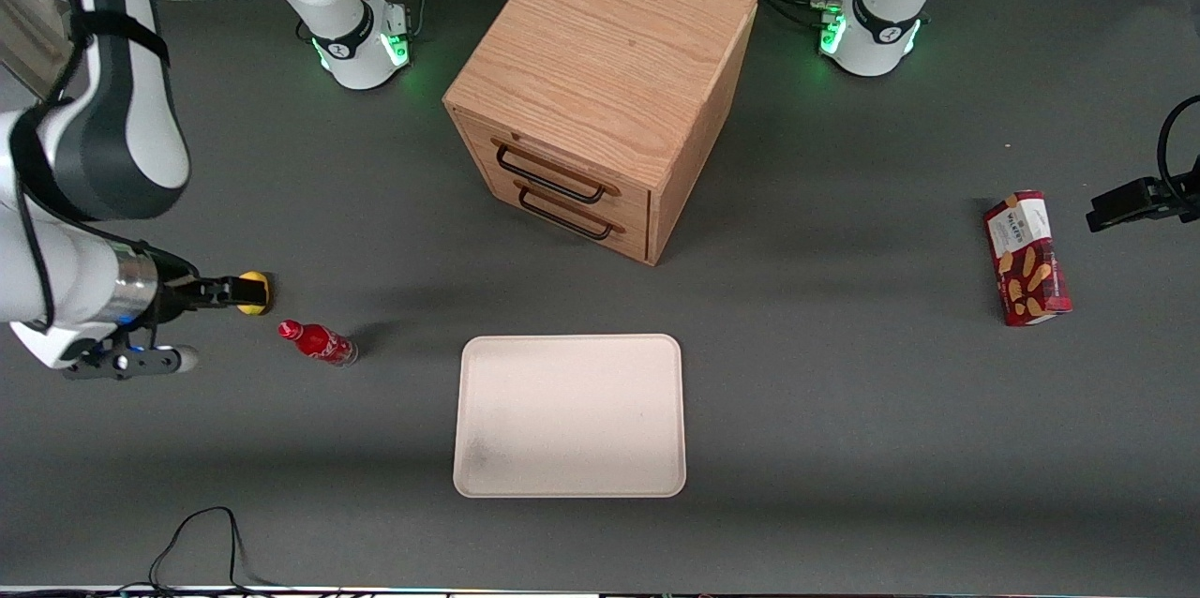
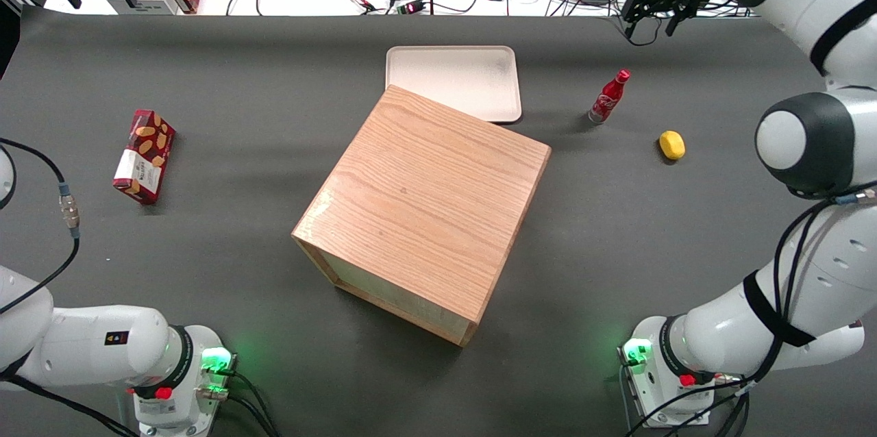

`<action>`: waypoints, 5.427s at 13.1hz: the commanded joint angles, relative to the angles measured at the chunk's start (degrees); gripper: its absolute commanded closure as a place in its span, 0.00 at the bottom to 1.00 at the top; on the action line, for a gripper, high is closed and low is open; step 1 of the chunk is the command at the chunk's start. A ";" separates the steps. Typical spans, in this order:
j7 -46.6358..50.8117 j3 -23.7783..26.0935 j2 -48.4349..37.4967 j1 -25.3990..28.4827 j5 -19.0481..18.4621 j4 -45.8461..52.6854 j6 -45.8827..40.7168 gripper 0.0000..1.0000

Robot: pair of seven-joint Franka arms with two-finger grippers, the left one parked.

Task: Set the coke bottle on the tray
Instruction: 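Move the open right gripper down toward the red Coca-Cola bottle, then close the right gripper around the red bottle's neck, then lift the red bottle with the right gripper, then carry the bottle over the white tray and lower it onto the tray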

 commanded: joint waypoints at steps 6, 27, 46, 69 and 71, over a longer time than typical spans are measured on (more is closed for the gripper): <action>-1.78 -0.20 1.87 0.32 1.15 -1.68 6.01 0.00; -6.27 -0.55 -2.00 0.50 0.19 -22.35 24.39 0.31; -4.78 -0.90 -3.58 -0.11 0.71 -1.38 -4.57 1.00; 32.40 8.59 27.08 10.69 -3.42 29.77 9.61 1.00; 32.40 8.50 28.93 11.92 -3.85 29.86 12.94 1.00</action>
